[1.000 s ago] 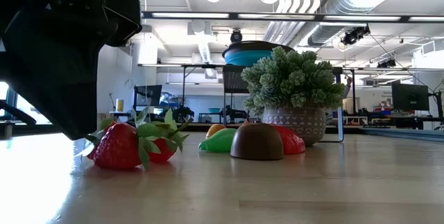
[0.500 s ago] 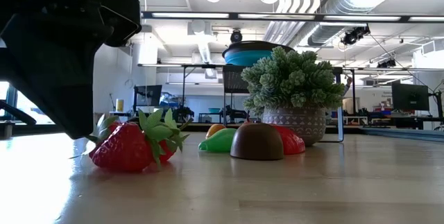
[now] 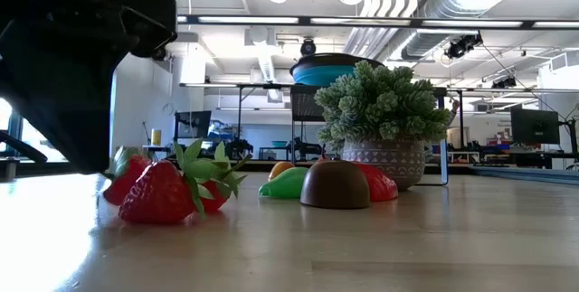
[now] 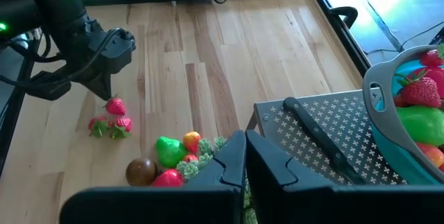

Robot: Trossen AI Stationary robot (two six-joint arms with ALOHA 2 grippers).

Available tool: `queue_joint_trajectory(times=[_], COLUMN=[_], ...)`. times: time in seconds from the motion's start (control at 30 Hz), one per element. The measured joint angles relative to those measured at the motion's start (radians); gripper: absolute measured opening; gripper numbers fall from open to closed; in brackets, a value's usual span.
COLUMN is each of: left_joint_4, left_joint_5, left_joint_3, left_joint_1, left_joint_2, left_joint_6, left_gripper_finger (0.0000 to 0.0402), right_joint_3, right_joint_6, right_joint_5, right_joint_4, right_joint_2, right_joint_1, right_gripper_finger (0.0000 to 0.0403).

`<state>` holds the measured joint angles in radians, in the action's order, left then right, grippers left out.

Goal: Pick & Place Fruit
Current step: Put the red strawberry into the blue strainer bowl

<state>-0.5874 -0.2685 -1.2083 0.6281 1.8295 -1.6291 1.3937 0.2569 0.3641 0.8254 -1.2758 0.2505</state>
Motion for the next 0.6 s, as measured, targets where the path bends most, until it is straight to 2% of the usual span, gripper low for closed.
queue_joint_trajectory(times=[0.33,0.6], left_joint_4=[-0.025,-0.075], left_joint_5=[0.016,-0.037], left_joint_3=[-0.003,-0.001], left_joint_1=[-0.001,-0.002], left_joint_2=[-0.032,-0.109], left_joint_6=[0.001,0.001], left_gripper_finger=[0.0002,0.0001], right_joint_3=[0.000,0.000], right_joint_6=[0.000,0.000], right_joint_5=[0.000,-0.001], right_joint_4=[0.034,0.048], right_joint_2=[0.000,0.000], right_joint_1=[0.000,0.000], right_gripper_finger=[0.0004,0.0004])
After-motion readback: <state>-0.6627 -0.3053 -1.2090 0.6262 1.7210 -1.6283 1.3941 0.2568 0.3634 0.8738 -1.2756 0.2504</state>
